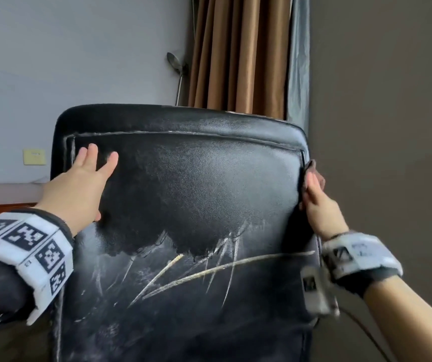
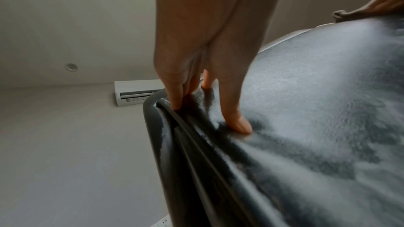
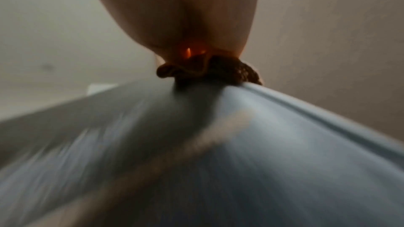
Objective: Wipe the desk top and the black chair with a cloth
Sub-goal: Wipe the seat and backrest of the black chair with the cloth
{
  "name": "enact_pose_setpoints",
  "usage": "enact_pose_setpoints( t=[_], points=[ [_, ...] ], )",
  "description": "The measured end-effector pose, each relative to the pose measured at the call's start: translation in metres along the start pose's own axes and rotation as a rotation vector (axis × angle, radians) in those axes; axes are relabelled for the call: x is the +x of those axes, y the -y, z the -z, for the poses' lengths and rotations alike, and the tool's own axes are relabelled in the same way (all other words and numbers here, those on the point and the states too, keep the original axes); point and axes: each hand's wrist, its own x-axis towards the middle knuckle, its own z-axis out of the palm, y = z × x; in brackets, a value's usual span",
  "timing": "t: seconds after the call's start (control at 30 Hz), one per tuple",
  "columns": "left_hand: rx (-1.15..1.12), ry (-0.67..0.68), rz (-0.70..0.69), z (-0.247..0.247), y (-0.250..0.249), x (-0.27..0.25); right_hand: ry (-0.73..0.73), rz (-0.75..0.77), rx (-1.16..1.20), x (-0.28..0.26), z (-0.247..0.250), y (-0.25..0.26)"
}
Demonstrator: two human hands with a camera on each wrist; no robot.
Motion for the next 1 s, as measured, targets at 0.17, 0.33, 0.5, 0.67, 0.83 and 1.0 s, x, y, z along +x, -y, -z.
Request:
enact_pose_setpoints(
  t=[0.17, 0.33, 0.5, 0.67, 0.83, 1.0],
  points=[
    [-0.040, -0.022, -0.030, 0.005, 0.000, -0.010, -0.193, 0.321, -0.246, -0.096, -0.051, -0.026],
    [-0.211, -0.027, -0.176, 0.008, 0.014, -0.037, -0.013, 0.516, -0.207, -0.119, -0.122, 0.061],
    [-0.350, -0.058, -0.311, 0.003, 0.051, -0.058, 0.130, 0.728, -0.127, -0.161, -0.185, 0.137],
    [-0.574, -0.086, -0.261, 0.009, 0.072, -0.052, 0.193, 0.843, -0.013, -0.121, -0.176, 0.185],
    [-0.579, 0.005, -0.257, 0.008, 0.074, -0.041, 0.247, 1.135, -0.051, -0.161, -0.199, 0.202],
    [-0.566, -0.014, -0.285, -0.008, 0.062, -0.029, 0.251, 1.410, -0.281, -0.137, -0.190, 0.202]
  ],
)
